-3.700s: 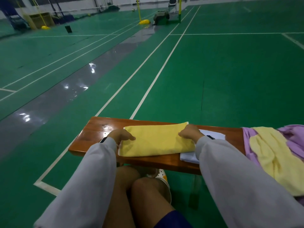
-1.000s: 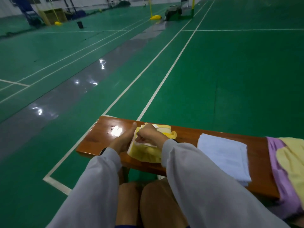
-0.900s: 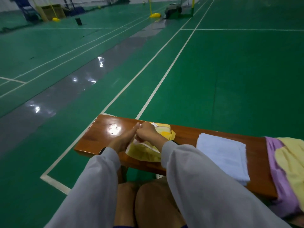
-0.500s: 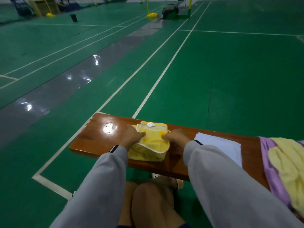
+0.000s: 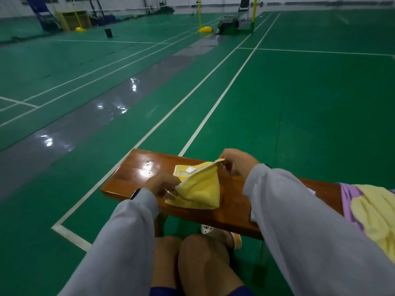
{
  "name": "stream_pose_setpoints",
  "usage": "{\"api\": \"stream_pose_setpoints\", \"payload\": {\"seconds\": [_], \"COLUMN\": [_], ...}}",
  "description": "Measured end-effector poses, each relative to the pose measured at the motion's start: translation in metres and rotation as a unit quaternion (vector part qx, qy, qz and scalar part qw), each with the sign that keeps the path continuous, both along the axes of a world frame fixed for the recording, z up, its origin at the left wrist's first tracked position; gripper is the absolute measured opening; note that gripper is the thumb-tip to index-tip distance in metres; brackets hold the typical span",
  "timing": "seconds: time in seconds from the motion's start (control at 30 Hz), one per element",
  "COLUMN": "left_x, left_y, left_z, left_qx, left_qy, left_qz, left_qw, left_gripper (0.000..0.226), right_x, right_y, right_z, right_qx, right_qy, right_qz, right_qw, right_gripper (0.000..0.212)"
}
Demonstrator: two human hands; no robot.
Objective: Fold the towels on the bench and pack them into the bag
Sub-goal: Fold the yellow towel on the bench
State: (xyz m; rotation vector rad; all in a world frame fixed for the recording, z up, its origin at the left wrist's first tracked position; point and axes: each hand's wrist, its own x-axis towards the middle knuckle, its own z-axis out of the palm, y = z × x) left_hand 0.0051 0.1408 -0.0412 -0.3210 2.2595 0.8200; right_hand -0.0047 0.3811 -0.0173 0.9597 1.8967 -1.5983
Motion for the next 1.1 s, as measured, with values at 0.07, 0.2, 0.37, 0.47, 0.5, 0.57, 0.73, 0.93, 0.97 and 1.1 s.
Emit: {"api": "stream_pose_setpoints", "payload": {"seconds": [0.07, 0.2, 0.37, 0.47, 0.5, 0.57, 0.73, 0.93, 0.97, 1.1], "left_x": [0.007, 0.008, -0.001, -0.011, -0.012, -0.014, -0.011, 0.002, 0.000, -0.019], "left_y": [-0.009, -0.023, -0.027, -0.020, -0.016, -0.011, 0.005, 0.024, 0.021, 0.013], "left_z": [0.002, -0.012, -0.024, -0.025, -0.022, -0.023, -0.039, -0.096, -0.108, -0.133], "left_qx": [0.030, 0.024, 0.049, 0.072, 0.073, 0.039, -0.147, -0.138, -0.151, -0.173], "left_qy": [-0.029, 0.057, 0.125, 0.191, 0.170, 0.138, 0.274, 0.327, 0.309, 0.291], "left_qz": [0.012, 0.027, 0.036, 0.050, 0.036, -0.019, -0.068, -0.247, -0.254, -0.248], "left_qw": [0.999, 0.998, 0.990, 0.978, 0.982, 0.989, 0.948, 0.902, 0.904, 0.907], "left_gripper": [0.011, 0.017, 0.032, 0.050, 0.052, 0.038, 0.028, 0.057, 0.058, 0.065], "right_x": [-0.008, -0.018, -0.022, -0.022, -0.017, -0.006, 0.014, 0.034, 0.035, 0.037], "right_y": [-0.012, -0.045, -0.075, -0.074, -0.069, -0.059, -0.063, -0.077, -0.076, -0.079], "right_z": [-0.001, -0.019, -0.038, -0.049, -0.051, -0.054, -0.084, -0.123, -0.125, -0.118], "right_qx": [-0.018, -0.116, -0.188, 0.051, 0.153, 0.311, 0.430, 0.439, 0.443, 0.452], "right_qy": [0.016, 0.036, 0.104, 0.174, 0.213, 0.287, 0.282, 0.227, 0.226, 0.212], "right_qz": [-0.028, -0.085, -0.147, -0.071, -0.015, 0.086, 0.280, 0.289, 0.292, 0.278], "right_qw": [0.999, 0.989, 0.966, 0.981, 0.965, 0.902, 0.811, 0.820, 0.817, 0.820], "right_gripper": [0.036, 0.019, 0.016, 0.013, 0.011, 0.010, 0.067, 0.068, 0.067, 0.065]}}
